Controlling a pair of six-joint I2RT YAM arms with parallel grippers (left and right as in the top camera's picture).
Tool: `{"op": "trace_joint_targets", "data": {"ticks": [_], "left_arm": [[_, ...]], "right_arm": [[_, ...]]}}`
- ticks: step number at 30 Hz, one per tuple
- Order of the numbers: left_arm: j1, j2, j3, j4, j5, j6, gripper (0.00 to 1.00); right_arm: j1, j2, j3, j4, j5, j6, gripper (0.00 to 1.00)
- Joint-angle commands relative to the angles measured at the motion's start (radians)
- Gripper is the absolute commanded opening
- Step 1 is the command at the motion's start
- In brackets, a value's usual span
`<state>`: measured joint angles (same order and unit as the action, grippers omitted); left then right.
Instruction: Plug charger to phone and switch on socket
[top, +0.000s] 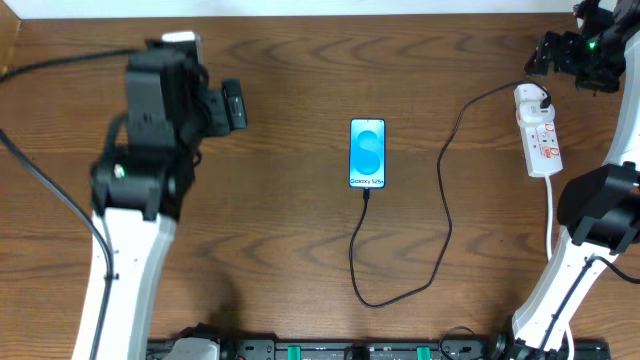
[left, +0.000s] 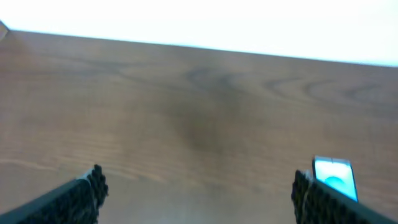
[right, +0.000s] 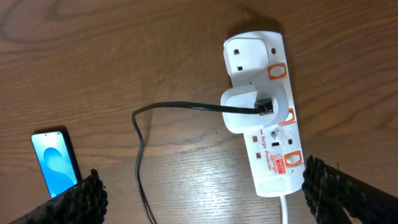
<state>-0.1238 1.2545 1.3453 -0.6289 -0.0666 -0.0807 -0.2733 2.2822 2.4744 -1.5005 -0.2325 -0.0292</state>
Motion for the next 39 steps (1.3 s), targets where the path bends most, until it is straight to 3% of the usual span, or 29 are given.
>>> {"op": "trace_joint_targets", "data": {"ticks": [1, 9, 14, 24, 33, 39], "left_arm": [[-0.002, -0.113, -0.179, 0.132, -0.021, 0.005, 0.96], [-0.001, -0.465, -0.634, 0.656, -0.02, -0.006, 0.96], [-0.001, -0.703, -0.83, 0.855, -0.021, -0.006, 0.96], [0.011, -1.042, -1.043, 0.882, -0.02, -0.006, 0.96], [0.044, -1.187, -1.281, 1.017, 0.063, 0.011, 0.97], [0.057, -1.253, -1.341, 0.967, 0.106, 0.055, 0.96]], "right_arm": [[-0.002, -0.031, 0.014, -0.003, 0.002, 0.014, 0.99], [-0.002, -0.031, 0.014, -0.003, 0.002, 0.014, 0.99], [-0.002, -0.031, 0.014, -0.003, 0.002, 0.014, 0.99], [-0.003, -0.031, 0.014, -0.003, 0.002, 0.014, 0.99], [-0.003, -0.031, 0.014, -0.003, 0.002, 0.014, 0.99], [-0.003, -0.031, 0.014, -0.003, 0.002, 0.014, 0.99]]}}
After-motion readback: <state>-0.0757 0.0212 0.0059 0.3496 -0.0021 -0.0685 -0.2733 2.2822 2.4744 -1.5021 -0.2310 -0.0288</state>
